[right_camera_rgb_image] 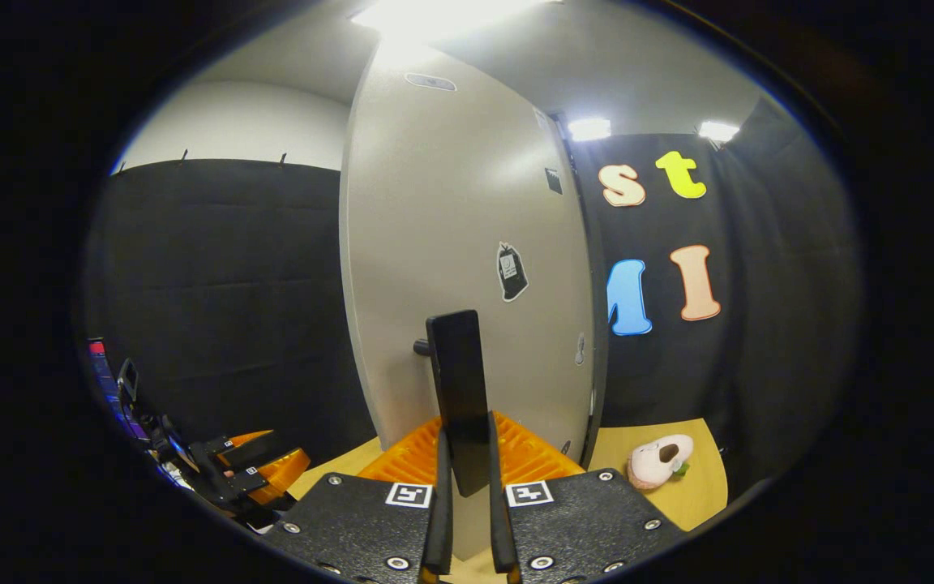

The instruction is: Open the cabinet door with the right hand, grasp the bottle in the cabinet with the left hand and place it on the coaster, then close the cabinet door with the right hand.

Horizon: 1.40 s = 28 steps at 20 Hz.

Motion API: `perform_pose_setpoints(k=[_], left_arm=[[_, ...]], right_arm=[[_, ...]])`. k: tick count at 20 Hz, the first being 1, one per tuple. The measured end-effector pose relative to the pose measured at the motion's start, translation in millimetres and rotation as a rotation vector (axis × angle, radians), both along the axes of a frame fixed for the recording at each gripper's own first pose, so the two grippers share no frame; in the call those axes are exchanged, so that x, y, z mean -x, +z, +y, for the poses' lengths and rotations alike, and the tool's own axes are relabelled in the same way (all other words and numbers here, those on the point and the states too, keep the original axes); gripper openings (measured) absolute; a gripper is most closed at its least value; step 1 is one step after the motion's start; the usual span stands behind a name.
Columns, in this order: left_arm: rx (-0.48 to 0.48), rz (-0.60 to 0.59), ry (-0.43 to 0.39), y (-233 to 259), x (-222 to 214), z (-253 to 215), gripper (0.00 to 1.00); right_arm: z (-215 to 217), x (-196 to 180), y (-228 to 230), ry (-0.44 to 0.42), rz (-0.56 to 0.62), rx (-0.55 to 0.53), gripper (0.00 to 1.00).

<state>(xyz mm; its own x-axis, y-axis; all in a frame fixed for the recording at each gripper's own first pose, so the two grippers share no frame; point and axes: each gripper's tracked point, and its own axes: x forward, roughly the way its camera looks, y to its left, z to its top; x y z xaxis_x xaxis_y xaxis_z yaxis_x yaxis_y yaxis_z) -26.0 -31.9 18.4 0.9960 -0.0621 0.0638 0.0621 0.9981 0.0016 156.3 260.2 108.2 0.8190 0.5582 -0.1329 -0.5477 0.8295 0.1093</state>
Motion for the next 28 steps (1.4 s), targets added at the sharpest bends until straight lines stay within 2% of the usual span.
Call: perform_pose_setpoints(k=[3, 4, 5, 6, 10, 11, 12, 13, 14, 15, 16, 17, 18, 20, 21, 22, 23, 24, 25, 26, 27, 28], left_arm=[[0.000, 0.005, -0.005, -0.1, -3.7, -14.1, 0.83], [0.001, 0.009, -0.009, 0.0, -3.2, -20.0, 0.78], [0.003, 0.012, -0.013, 0.3, -4.2, -25.6, 0.78], [0.005, 0.016, -0.017, -0.5, -5.7, -32.1, 0.82], [-0.013, 0.041, -0.031, -4.9, -11.7, -58.9, 0.83], [-0.013, 0.047, -0.035, -4.6, -13.4, -65.3, 0.87], [-0.009, 0.052, -0.037, -6.5, -14.3, -72.1, 0.83], [-0.001, 0.057, -0.040, -6.1, -14.8, -78.6, 0.82], [0.006, 0.061, -0.039, -5.1, -14.7, -83.0, 0.78], [0.011, 0.066, -0.037, -4.5, -14.8, -86.5, 0.78], [0.012, 0.072, -0.032, -3.2, -14.8, -89.7, 0.82], [0.009, 0.073, -0.027, -0.2, -15.4, -92.7, 0.82], [0.007, 0.072, -0.025, 3.8, -16.9, -96.3, 0.83], [0.000, 0.069, -0.032, 14.1, -25.0, -104.6, 0.78], [-0.004, 0.068, -0.038, 21.0, -31.4, -109.0, 0.83], [-0.006, 0.065, -0.046, 24.7, -40.8, -111.6, 0.82], [-0.007, 0.062, -0.054, 29.2, -49.9, -114.9, 0.82], [-0.006, 0.058, -0.060, 34.7, -59.4, -117.5, 0.83], [-0.003, 0.057, -0.072, 39.6, -67.9, -120.9, 0.78], [0.007, 0.057, -0.086, 42.6, -79.1, -124.5, 0.83], [0.017, 0.059, -0.103, 44.7, -91.6, -128.5, 0.83], [0.021, 0.057, -0.116, 46.9, -102.5, -130.3, 0.83]], right_arm=[[-21.9, 2.6, 1.8, -0.036, -0.003, -0.001, 0.18], [-30.6, 3.3, 3.2, -0.047, -0.004, -0.004, 0.18], [-37.0, 2.1, -0.8, -0.055, 0.004, -0.004, 0.18], [-45.5, 3.6, -4.4, -0.060, 0.014, -0.006, 0.18], [-71.7, 1.6, -9.1, -0.100, 0.009, -0.018, 0.17], [-78.3, 2.6, -9.1, -0.112, 0.002, -0.021, 0.17], [-85.2, 2.7, -8.6, -0.122, -0.004, -0.024, 0.17], [-92.3, -0.8, -10.0, -0.130, -0.008, -0.032, 0.17], [-96.5, -1.2, -10.1, -0.119, -0.006, -0.047, 0.17], [-95.0, -2.1, -10.2, -0.094, 0.004, -0.072, 0.17], [-89.7, 0.5, -9.0, -0.067, 0.009, -0.093, 0.16], [-88.1, 1.8, -7.2, -0.043, 0.004, -0.105, 0.12], [-89.2, 2.7, -5.7, -0.028, -0.009, -0.108, 0.15], [-99.5, 1.7, -5.1, -0.041, -0.040, -0.095, 0.15], [-110.4, 7.7, -5.3, -0.056, -0.055, -0.088, 0.18], [-120.6, 11.5, -6.2, -0.073, -0.067, -0.080, 0.23], [-128.4, 17.1, -7.5, -0.082, -0.079, -0.073, 0.43], [-137.8, 21.1, -6.4, -0.094, -0.098, -0.068, 0.58], [-148.0, 21.0, -8.7, -0.123, -0.113, -0.058, 0.83], [-160.4, 22.1, -10.8, -0.161, -0.126, -0.043, 0.90], [-170.9, 21.2, -14.4, -0.201, -0.136, -0.029, 0.94], [-180.6, 20.3, -18.0, -0.241, -0.141, -0.015, 0.93]])
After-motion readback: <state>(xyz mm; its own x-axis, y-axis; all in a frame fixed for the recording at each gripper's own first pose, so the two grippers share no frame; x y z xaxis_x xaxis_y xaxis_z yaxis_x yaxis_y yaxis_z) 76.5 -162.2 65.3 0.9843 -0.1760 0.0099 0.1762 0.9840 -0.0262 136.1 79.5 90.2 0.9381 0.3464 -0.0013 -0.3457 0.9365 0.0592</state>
